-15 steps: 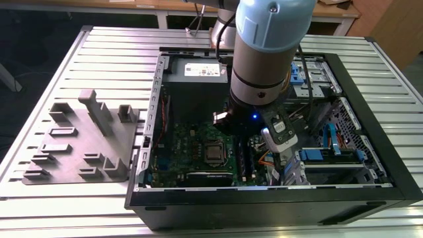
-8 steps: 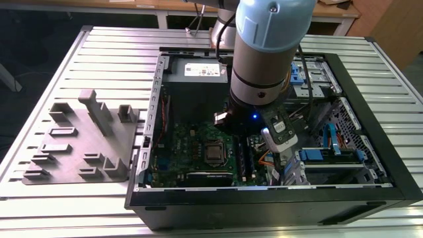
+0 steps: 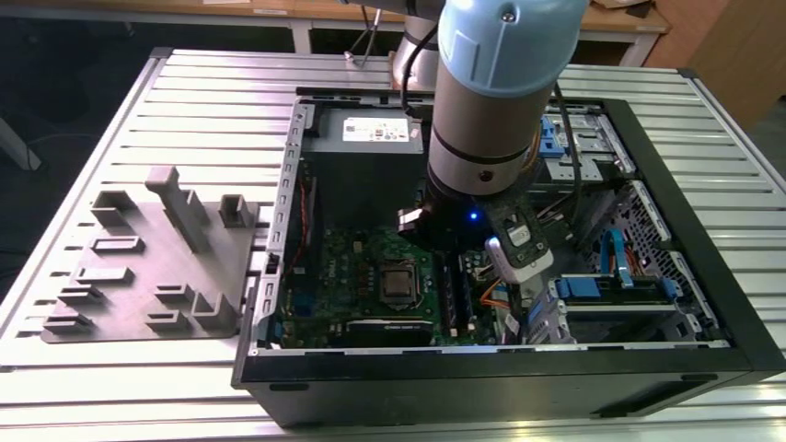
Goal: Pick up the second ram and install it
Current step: 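Press down the second ram until it locks into place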
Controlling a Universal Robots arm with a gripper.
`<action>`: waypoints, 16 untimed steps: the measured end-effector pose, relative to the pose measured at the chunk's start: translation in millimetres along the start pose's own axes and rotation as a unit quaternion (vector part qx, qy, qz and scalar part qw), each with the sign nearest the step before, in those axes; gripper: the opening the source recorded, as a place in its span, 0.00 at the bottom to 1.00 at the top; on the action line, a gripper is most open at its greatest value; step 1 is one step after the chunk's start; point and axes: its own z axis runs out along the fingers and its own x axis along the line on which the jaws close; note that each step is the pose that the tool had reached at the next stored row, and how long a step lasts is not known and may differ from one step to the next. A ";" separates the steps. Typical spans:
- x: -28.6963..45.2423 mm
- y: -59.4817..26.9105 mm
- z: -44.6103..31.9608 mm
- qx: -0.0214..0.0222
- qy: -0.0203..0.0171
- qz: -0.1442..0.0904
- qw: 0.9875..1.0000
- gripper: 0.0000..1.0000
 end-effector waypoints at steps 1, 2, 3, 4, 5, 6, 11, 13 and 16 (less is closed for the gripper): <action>0.0 0.0 0.0 0.000 0.000 0.000 1.000 0.07; 0.0 0.0 0.0 0.000 0.000 0.000 1.000 0.07; 0.0 0.0 0.0 0.000 0.000 0.000 1.000 0.07; 0.0 0.0 -0.1 0.000 0.000 0.000 1.000 0.07; 0.0 0.0 -0.1 0.000 0.000 0.000 1.000 0.07; -0.1 0.4 -0.1 0.000 0.000 0.000 1.000 0.07; 0.2 5.2 0.7 0.000 0.000 0.000 1.000 0.07; 0.3 7.6 1.0 0.000 0.000 0.000 1.000 0.07; 0.4 11.0 1.4 0.000 0.000 0.000 1.000 0.07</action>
